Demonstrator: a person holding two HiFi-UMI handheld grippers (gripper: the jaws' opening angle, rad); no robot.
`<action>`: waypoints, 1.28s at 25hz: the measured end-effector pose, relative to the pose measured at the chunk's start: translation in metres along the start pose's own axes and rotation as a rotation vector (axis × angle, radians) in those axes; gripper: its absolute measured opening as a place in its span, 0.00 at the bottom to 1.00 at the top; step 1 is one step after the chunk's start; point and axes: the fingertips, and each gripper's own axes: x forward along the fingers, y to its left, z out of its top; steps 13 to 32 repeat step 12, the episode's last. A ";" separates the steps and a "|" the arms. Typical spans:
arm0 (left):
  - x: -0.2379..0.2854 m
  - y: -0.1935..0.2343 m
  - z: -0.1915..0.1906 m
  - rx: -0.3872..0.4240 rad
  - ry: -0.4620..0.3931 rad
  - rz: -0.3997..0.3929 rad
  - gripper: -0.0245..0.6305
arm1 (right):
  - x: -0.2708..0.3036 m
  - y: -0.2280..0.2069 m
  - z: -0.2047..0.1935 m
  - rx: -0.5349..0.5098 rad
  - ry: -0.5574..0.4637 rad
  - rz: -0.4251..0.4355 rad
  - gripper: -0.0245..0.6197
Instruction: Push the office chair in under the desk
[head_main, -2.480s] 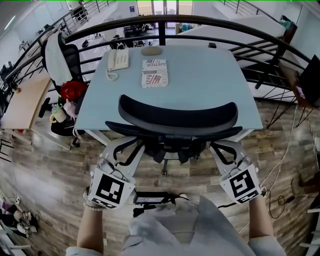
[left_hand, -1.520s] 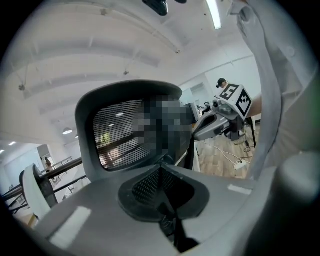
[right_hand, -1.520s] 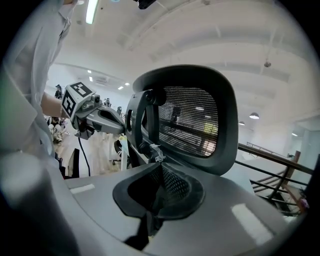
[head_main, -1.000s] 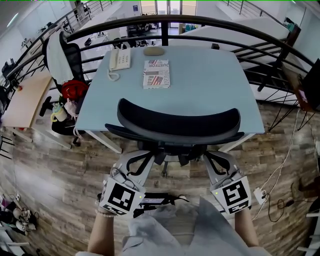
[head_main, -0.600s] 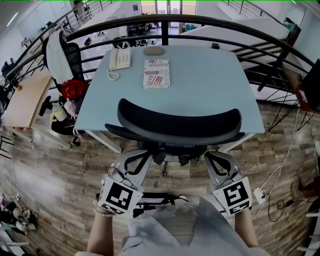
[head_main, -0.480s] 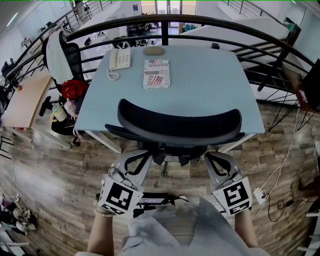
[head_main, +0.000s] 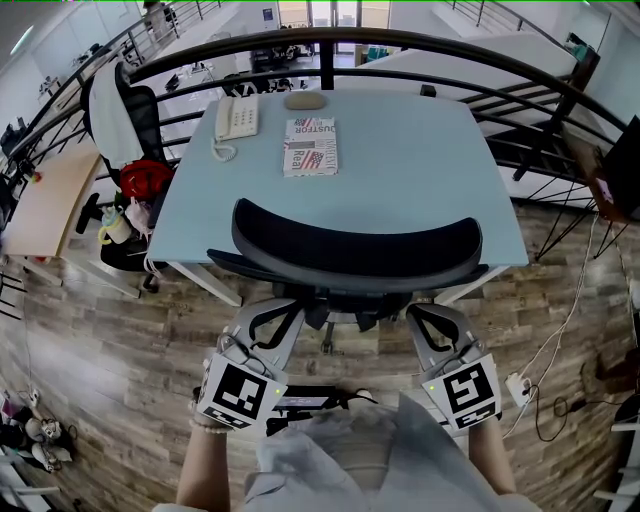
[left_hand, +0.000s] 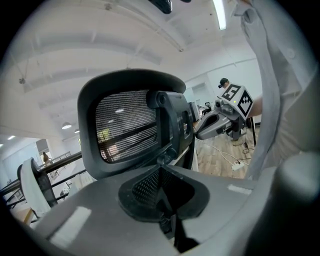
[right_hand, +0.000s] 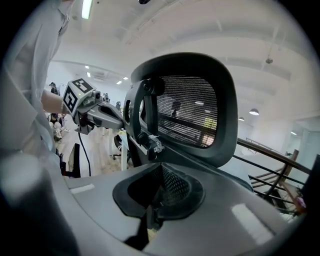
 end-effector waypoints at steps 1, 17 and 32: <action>0.001 0.000 0.000 -0.001 0.000 0.001 0.04 | 0.000 0.000 -0.001 -0.003 -0.001 -0.001 0.05; 0.002 0.003 0.006 -0.010 -0.019 0.015 0.04 | 0.001 -0.003 0.000 -0.012 -0.002 0.002 0.05; 0.002 0.003 0.006 -0.010 -0.019 0.015 0.04 | 0.001 -0.003 0.000 -0.012 -0.002 0.002 0.05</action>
